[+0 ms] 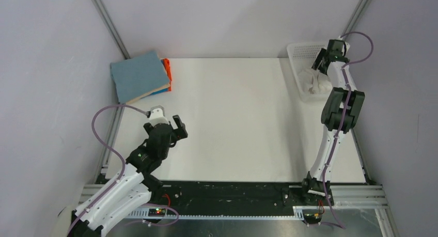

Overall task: Fold and stack the t-shirts
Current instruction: Grab crumpled tshirt from bin with the right arm, then move the tshirt to the center of the board, then flatten out the tshirt

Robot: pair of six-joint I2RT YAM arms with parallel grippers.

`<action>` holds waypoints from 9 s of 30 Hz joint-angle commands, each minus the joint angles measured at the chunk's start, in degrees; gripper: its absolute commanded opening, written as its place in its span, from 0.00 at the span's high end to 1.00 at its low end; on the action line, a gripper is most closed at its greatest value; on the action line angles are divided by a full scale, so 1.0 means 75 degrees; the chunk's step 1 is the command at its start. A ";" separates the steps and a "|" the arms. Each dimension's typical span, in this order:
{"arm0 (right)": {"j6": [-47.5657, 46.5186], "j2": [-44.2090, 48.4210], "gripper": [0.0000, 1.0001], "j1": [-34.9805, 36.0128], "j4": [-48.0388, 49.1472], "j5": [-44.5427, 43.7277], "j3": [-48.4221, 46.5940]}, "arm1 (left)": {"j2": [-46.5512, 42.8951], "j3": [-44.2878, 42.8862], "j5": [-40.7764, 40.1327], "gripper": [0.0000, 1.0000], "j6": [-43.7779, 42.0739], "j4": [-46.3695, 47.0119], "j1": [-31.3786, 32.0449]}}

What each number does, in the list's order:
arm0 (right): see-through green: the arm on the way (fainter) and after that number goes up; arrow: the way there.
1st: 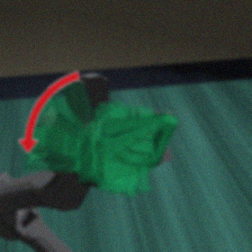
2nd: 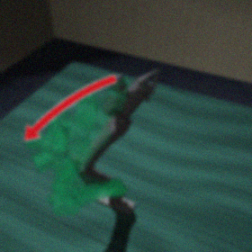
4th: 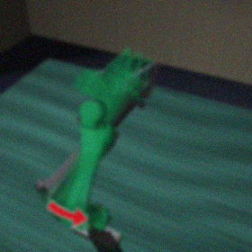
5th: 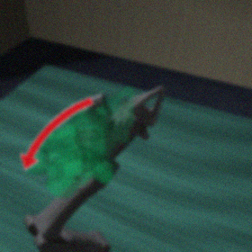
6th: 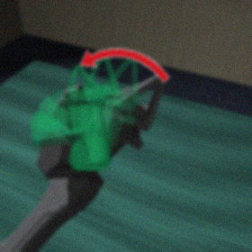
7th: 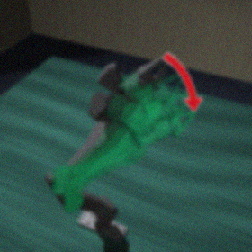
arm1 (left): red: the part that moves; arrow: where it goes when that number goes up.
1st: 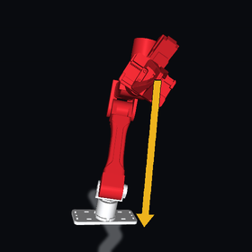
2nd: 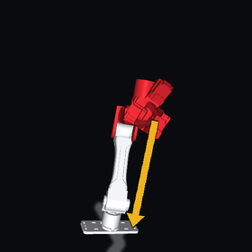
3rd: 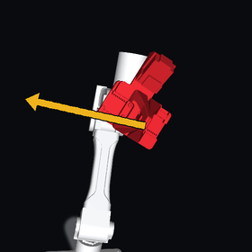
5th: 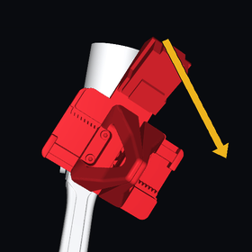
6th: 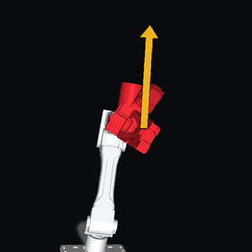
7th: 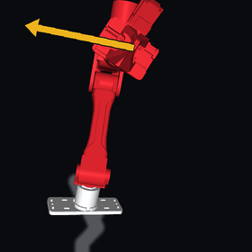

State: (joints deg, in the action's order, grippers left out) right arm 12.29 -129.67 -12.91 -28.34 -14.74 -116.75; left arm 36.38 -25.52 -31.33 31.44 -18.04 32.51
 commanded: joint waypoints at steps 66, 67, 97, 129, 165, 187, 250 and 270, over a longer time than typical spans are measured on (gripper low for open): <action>0.4359 0.9822 0.02 1.0229 -0.1986 -0.1255 0.9531 | 0.0360 0.0109 0.1562 0.02 0.1846 -0.1069 -0.0009; 0.4738 0.9624 0.02 1.0463 -0.1984 -0.1344 0.9531 | 0.0451 0.0086 0.1575 0.02 0.1826 -0.1025 -0.0004; 0.4934 0.8228 1.00 0.9641 -0.1693 -0.1362 0.9800 | 0.4418 -0.1531 0.2407 0.06 0.1474 0.0456 0.0000; 0.3799 1.1025 1.00 0.6790 -0.0772 -0.0465 1.0531 | 0.6431 -0.3273 0.0297 1.00 0.1342 0.0421 0.0543; 0.0478 1.1950 1.00 0.4113 -0.1508 0.3705 0.1650 | -0.2019 -0.7238 0.0378 1.00 -0.1782 -0.0351 0.0469; 0.0068 0.6093 0.97 0.3047 0.2618 0.2692 0.5297 | 0.5554 -0.5407 -0.0609 0.68 -0.0530 0.0170 -0.2599; 0.2755 0.3945 0.02 0.2058 0.1798 0.2267 0.7681 | 0.7493 -0.3513 0.3032 0.00 0.0587 0.0313 -0.2536; 0.1981 0.1254 0.01 0.2080 0.0784 0.2103 0.3650 | 0.9661 -0.5838 0.4013 0.00 0.0650 0.0299 -0.2838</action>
State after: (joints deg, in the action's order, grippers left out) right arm 31.27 -114.08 2.90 -19.86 2.85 -78.74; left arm 105.47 -65.52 -4.84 34.68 -16.60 11.75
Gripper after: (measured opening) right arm 0.993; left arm 0.995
